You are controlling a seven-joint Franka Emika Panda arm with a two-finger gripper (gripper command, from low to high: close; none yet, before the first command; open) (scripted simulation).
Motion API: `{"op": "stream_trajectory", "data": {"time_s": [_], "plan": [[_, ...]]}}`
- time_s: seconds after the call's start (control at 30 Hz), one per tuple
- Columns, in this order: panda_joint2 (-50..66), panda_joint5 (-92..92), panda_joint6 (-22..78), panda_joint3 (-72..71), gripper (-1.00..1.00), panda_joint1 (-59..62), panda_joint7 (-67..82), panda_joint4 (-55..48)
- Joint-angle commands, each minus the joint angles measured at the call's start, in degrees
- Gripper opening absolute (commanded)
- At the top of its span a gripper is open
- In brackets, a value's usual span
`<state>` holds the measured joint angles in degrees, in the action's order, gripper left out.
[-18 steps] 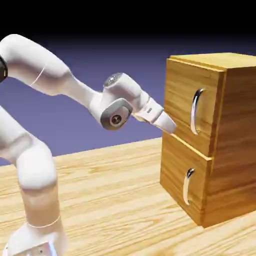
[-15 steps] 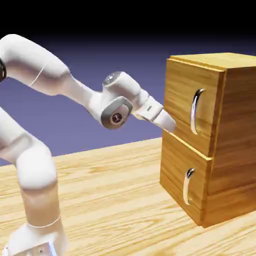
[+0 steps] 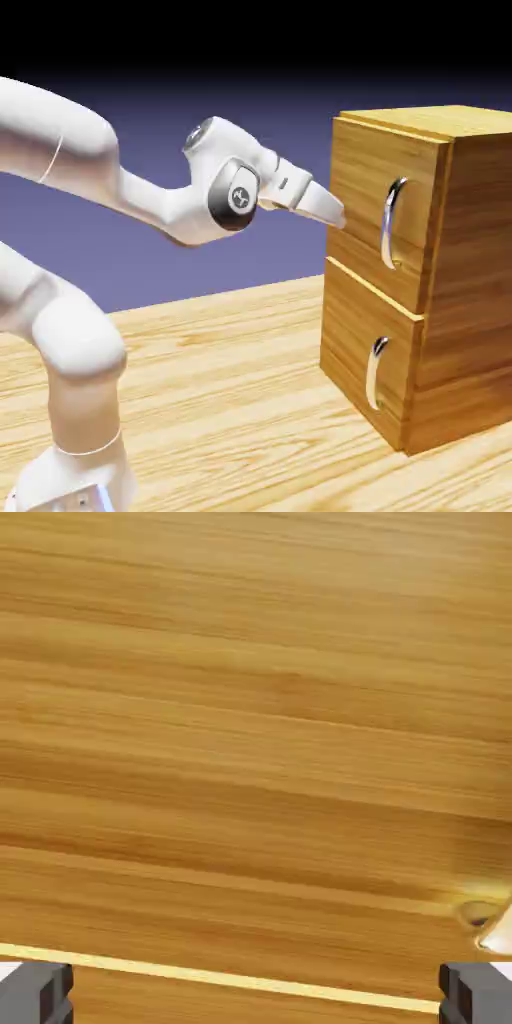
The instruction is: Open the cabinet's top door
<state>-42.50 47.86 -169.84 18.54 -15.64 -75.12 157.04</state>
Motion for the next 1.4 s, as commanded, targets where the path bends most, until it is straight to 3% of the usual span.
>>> {"op": "stream_trajectory", "data": {"time_s": [0.0,1.37], "plan": [[-0.5,2.5,0.2,1.0,0.0,-0.8,-1.7,-0.2],[-21.5,104.7,9.1,40.6,0.0,-32.7,-71.4,-8.7]]}}
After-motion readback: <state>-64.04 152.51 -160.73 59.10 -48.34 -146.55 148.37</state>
